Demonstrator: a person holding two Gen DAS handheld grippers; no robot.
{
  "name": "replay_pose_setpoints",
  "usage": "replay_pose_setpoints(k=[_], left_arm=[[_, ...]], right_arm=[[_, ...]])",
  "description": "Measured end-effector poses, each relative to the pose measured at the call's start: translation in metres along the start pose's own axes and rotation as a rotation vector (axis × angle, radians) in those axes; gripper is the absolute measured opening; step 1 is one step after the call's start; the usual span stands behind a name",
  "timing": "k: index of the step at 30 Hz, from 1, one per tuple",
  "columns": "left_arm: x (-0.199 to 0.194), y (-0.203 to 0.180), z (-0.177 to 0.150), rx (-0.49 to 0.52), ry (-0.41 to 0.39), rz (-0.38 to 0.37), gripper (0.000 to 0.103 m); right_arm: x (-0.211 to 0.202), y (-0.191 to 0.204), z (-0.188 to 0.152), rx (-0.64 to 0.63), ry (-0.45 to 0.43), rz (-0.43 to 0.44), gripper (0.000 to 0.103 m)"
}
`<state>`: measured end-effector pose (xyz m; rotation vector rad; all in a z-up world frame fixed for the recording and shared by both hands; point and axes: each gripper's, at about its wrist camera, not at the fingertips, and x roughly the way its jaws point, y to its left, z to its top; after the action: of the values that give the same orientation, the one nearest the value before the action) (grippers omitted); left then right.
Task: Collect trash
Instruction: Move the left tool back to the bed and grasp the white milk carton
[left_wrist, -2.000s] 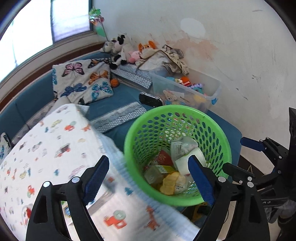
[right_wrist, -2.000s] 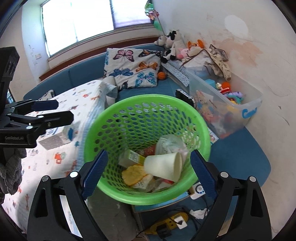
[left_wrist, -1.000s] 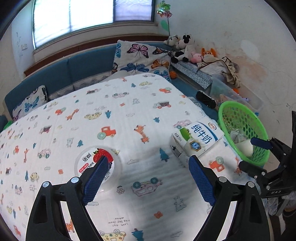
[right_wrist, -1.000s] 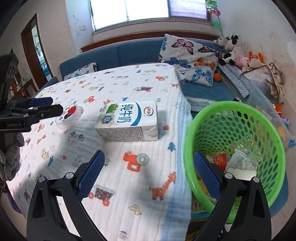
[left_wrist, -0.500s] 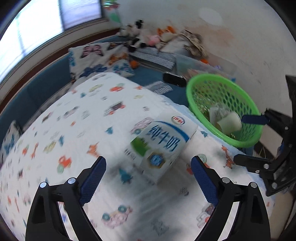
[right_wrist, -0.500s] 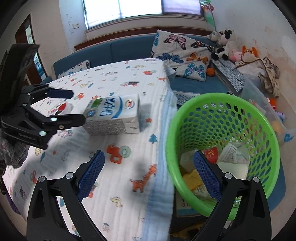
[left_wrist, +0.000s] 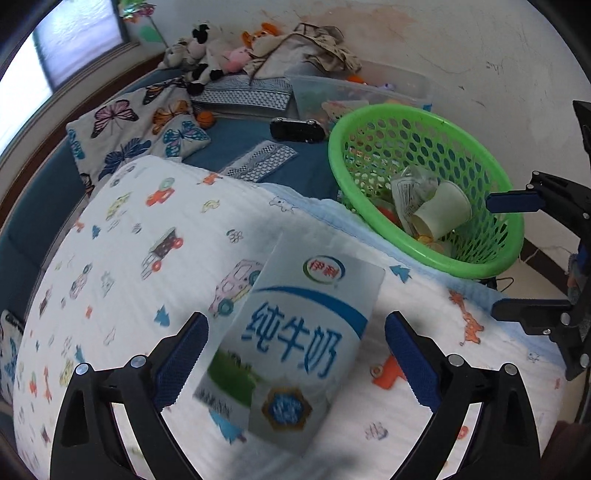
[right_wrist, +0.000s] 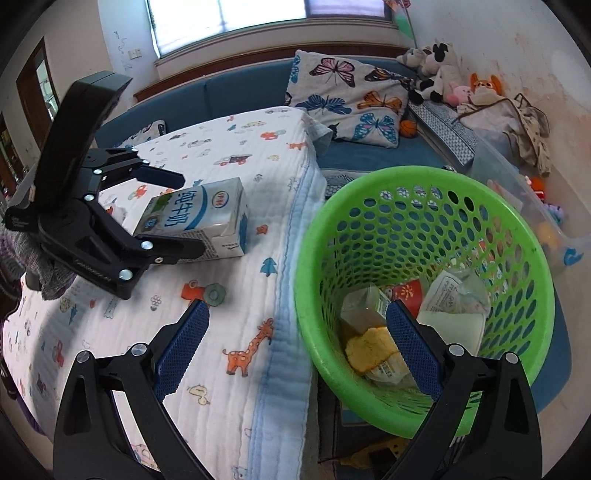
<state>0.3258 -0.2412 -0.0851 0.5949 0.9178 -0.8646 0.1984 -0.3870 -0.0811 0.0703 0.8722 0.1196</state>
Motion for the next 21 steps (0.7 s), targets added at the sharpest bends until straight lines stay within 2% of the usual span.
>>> replay_pose_setpoints(k=[3,9,11,12,15,16,21], left_arm=[[0.010,0.005,0.005,0.003,0.024,-0.051,0.093],[0.024,0.010,0.005,-0.005,0.052,-0.094,0.093],[0.025,0.011,0.003,-0.014,0.047,-0.098,0.087],[0.025,0.011,0.002,-0.021,0.044,-0.104,0.080],[0.020,0.010,-0.001,-0.049,0.016,-0.098,0.075],[0.019,0.011,-0.001,-0.057,0.011,-0.098,0.068],[-0.002,0.015,-0.010,-0.137,-0.037,-0.069,0.066]], right_arm=[[0.002,-0.002,0.001,0.005,0.001,0.001,0.096],[0.005,-0.005,0.003,0.015,0.007,0.003,0.096],[0.007,-0.005,0.003,0.018,0.011,0.002,0.096],[0.008,-0.005,0.003,0.020,0.014,0.003,0.096],[0.009,-0.005,0.003,0.020,0.013,0.003,0.096],[0.009,-0.005,0.003,0.020,0.011,0.003,0.096],[0.007,0.002,0.004,0.014,0.006,0.009,0.096]])
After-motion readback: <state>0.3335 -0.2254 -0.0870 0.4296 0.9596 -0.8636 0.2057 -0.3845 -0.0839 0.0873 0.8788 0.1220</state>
